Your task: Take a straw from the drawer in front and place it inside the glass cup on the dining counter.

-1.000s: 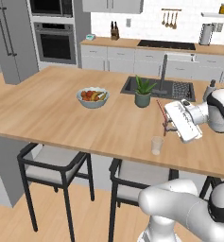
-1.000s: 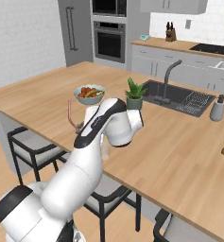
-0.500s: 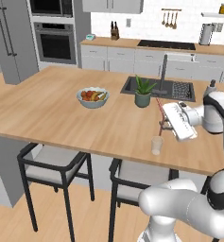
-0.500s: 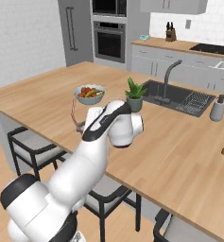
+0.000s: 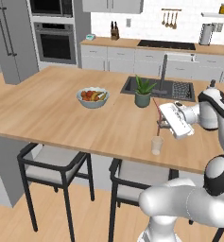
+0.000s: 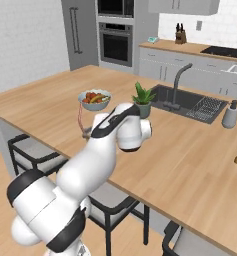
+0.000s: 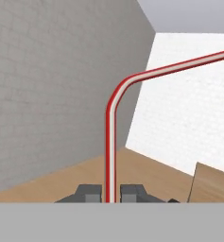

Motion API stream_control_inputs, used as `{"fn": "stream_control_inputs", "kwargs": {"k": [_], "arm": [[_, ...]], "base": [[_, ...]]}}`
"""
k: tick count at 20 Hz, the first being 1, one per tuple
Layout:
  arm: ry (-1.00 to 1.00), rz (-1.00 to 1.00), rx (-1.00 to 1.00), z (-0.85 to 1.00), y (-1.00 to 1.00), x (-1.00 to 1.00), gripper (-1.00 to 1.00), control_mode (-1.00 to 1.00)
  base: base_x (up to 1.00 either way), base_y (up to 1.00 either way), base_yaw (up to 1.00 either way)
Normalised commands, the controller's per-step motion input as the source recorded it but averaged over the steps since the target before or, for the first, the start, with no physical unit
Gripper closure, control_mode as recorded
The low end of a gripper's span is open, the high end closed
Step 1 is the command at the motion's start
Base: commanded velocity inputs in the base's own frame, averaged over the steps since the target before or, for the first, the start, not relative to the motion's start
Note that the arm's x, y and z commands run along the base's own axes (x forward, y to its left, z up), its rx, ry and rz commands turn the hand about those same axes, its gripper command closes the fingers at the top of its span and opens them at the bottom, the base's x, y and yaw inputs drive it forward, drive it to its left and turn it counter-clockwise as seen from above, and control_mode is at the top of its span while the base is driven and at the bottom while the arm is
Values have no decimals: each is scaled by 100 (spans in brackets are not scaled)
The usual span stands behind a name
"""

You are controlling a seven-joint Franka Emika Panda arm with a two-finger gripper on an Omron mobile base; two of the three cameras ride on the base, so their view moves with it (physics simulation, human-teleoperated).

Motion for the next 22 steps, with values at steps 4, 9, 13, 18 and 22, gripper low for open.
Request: {"fn": "stream_control_inputs", "kwargs": {"k": [4, 9, 13, 18, 22], "arm": [[0, 0, 0, -7, 0, 2, 100, -100], [0, 0, 0, -5, 0, 15, 100, -100], [3, 0, 0, -10, 0, 19, 100, -100], [0, 0, 0, -7, 0, 12, 100, -100], [1, 0, 0, -5, -2, 10, 100, -100]], "base": [[0, 0, 0], [0, 0, 0], [0, 0, 0], [0, 0, 0], [0, 0, 0]]}}
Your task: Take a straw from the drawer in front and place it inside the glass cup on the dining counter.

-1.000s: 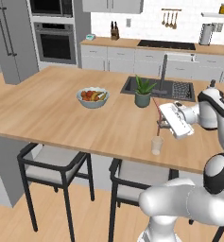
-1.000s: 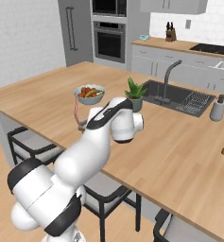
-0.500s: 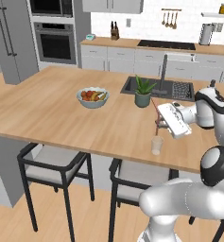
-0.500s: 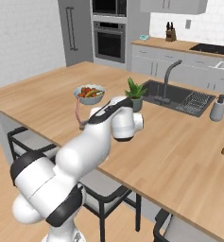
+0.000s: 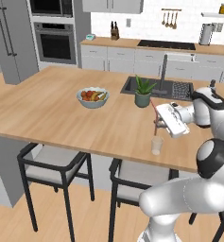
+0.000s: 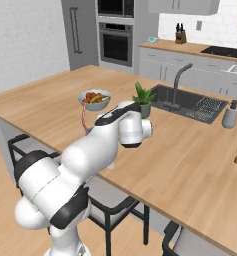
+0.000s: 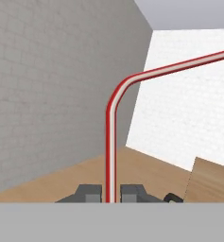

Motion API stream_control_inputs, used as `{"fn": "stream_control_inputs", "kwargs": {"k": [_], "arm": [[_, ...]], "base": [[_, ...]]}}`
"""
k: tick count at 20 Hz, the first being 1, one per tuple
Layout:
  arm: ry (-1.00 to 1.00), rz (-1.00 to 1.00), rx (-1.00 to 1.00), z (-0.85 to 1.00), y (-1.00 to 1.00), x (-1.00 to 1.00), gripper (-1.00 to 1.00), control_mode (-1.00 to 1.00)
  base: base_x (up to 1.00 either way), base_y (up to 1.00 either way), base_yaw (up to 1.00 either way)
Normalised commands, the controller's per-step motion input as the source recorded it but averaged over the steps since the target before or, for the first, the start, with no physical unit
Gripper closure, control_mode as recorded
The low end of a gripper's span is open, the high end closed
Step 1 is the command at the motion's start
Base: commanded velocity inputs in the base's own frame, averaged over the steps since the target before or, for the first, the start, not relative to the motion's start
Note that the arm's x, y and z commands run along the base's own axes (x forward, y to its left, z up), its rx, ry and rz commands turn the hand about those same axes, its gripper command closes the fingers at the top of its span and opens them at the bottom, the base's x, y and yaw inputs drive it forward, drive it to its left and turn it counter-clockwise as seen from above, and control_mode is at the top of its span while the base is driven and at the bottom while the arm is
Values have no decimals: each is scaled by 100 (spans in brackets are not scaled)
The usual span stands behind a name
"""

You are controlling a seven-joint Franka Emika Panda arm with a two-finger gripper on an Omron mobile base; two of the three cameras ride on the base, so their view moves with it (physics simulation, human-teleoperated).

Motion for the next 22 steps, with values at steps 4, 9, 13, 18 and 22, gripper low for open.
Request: {"fn": "stream_control_inputs", "kwargs": {"k": [4, 9, 13, 18, 22], "arm": [[2, 0, 0, -7, -4, 10, 100, -100], [1, 0, 0, -6, -5, 7, 100, -100], [0, 0, 0, -7, -8, 2, 100, -100], [0, 0, 0, -10, -8, 4, 100, -100], [1, 0, 0, -9, -5, 10, 100, -100]], "base": [[0, 0, 0], [0, 0, 0], [0, 0, 0], [0, 0, 0], [0, 0, 0]]}}
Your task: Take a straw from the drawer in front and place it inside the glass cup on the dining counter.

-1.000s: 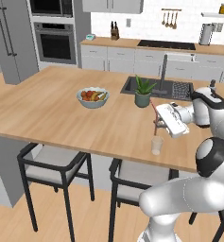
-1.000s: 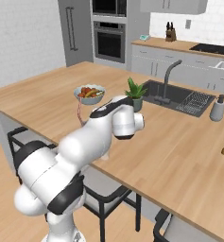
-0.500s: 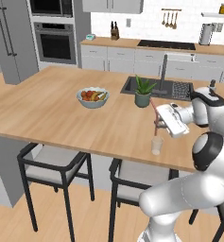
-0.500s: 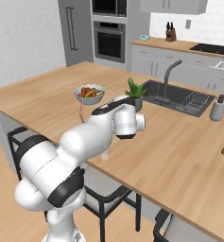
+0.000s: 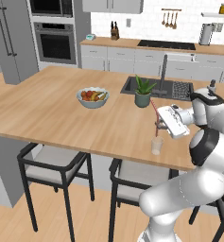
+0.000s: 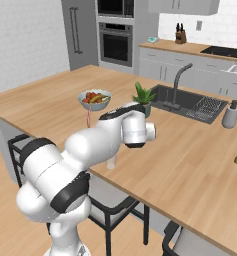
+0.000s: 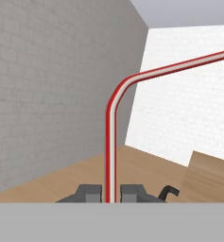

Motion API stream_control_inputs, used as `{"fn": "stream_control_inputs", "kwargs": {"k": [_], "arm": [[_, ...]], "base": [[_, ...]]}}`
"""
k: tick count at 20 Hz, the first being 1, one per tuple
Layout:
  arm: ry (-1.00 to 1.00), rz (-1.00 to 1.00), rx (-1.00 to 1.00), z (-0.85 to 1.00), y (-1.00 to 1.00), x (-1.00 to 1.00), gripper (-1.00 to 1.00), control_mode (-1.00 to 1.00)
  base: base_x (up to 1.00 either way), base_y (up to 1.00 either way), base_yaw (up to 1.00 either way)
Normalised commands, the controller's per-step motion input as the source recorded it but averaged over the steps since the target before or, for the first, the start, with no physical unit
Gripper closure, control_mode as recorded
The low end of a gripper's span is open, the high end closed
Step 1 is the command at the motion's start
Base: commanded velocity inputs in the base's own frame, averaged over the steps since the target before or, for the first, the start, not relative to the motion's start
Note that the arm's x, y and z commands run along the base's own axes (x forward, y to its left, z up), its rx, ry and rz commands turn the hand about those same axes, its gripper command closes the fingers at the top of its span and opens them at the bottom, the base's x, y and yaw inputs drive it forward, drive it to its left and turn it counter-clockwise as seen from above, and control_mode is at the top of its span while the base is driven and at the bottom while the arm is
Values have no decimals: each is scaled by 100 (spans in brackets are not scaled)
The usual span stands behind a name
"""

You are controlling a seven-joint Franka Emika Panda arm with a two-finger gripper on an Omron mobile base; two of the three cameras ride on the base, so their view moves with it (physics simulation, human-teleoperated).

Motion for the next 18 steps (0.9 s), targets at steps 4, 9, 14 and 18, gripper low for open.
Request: {"fn": "stream_control_inputs", "kwargs": {"k": [4, 9, 14, 18], "arm": [[0, 0, 0, -10, -3, 8, 100, -100], [0, 0, 0, -12, -1, 6, 100, -100], [1, 0, 0, -13, -2, 6, 100, -100], [0, 0, 0, -10, -2, 2, 100, -100]], "base": [[0, 0, 0], [0, 0, 0], [0, 0, 0], [0, 0, 0]]}}
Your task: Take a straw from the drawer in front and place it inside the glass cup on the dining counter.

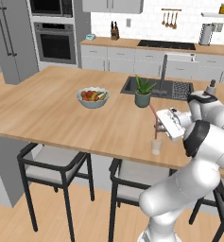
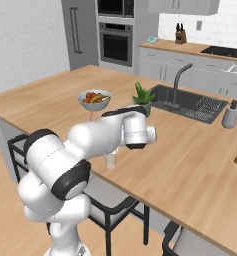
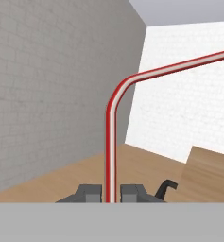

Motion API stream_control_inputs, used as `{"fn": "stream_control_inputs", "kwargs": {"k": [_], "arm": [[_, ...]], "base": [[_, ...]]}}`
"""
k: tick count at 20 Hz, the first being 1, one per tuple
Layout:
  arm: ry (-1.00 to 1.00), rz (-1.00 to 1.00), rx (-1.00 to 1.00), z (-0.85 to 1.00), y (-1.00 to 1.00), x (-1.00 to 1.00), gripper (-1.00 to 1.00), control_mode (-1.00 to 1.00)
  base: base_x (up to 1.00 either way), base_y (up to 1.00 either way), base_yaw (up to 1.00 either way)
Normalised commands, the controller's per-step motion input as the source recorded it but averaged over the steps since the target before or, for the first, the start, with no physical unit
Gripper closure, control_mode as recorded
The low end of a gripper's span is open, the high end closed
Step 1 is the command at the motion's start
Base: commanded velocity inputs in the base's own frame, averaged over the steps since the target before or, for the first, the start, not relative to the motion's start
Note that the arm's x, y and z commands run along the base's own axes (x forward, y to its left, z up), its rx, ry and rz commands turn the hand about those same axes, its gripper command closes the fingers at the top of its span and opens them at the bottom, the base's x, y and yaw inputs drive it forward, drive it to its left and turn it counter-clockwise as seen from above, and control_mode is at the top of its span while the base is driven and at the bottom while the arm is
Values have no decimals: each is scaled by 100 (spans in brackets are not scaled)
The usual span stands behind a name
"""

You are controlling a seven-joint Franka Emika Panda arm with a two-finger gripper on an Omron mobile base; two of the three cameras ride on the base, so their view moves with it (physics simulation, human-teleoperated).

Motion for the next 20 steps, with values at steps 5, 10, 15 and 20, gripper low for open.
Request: {"fn": "stream_control_inputs", "kwargs": {"k": [5, 10, 15, 20], "arm": [[0, 0, 0, -10, -2, 4, 100, -100], [1, 0, 1, -5, -7, 6, 100, -100], [0, 0, 1, -1, -16, 8, 100, -100], [0, 0, 1, -7, -10, 7, 100, -100]], "base": [[0, 0, 0], [0, 0, 0], [0, 0, 0], [0, 0, 0]]}}
